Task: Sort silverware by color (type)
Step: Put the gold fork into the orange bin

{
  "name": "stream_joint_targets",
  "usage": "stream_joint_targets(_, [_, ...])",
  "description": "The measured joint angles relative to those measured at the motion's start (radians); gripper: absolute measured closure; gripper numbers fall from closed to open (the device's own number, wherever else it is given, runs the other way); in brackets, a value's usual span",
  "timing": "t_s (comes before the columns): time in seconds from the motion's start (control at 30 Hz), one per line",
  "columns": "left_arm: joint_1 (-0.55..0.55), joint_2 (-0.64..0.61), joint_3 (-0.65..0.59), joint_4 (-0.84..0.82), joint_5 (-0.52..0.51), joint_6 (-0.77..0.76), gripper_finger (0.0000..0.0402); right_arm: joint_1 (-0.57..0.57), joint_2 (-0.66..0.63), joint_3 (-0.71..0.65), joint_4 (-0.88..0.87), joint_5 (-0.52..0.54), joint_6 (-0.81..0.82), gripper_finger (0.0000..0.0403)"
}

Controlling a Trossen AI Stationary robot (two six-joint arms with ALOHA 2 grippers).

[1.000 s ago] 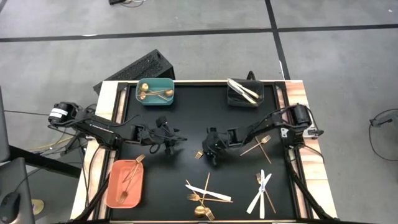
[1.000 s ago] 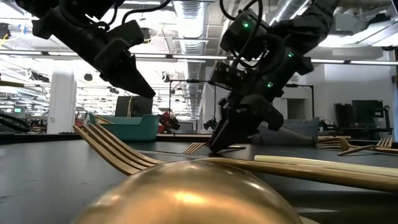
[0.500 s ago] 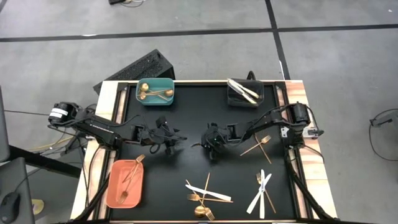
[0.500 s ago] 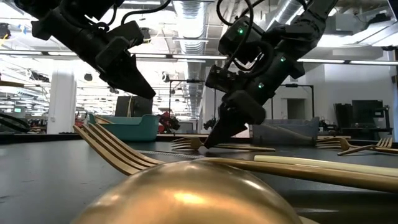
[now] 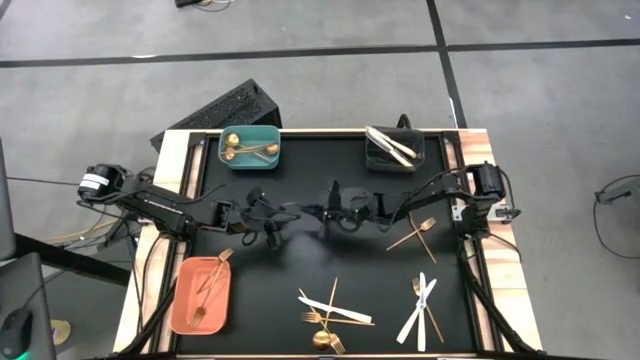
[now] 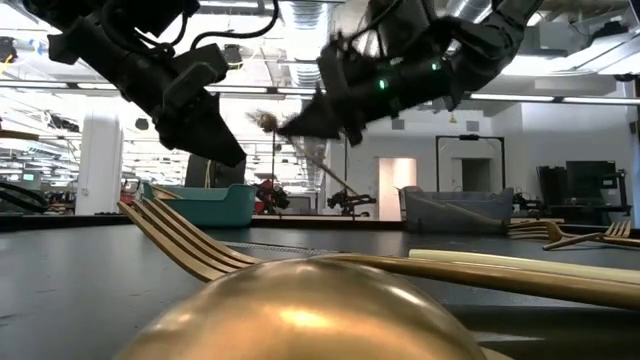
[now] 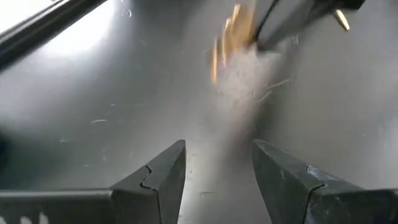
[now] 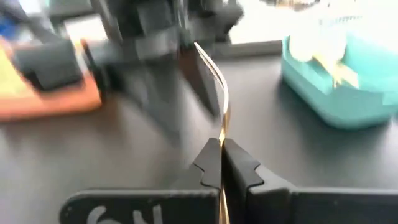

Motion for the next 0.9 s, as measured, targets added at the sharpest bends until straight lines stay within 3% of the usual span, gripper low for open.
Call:
stream_joint_targets(0.17, [-0.001,0.0,0.0,0.016,0.012,-0.031,0.0233,0.006,-0.001,-0.041,0.257,-0.01,0.0,0.0381])
stream_joint_targets(0.33, [-0.006,0.0,0.0,0.171,-0.018,0.081,0.0233,0.015,-0.001,-0.112,0.555,-0.021,0.0,0.0381])
stream_joint_targets(0.6, [-0.012,0.0,0.0,0.5,0.085,0.314,0.0233,0.046,-0.001,-0.131,0.634,-0.066,-0.034,0.0381])
stream_joint_targets(0.9, [-0.011,0.0,0.0,0.571,0.115,0.335,0.0233,0.07,-0.001,-0.131,0.677,-0.067,-0.072,0.0381])
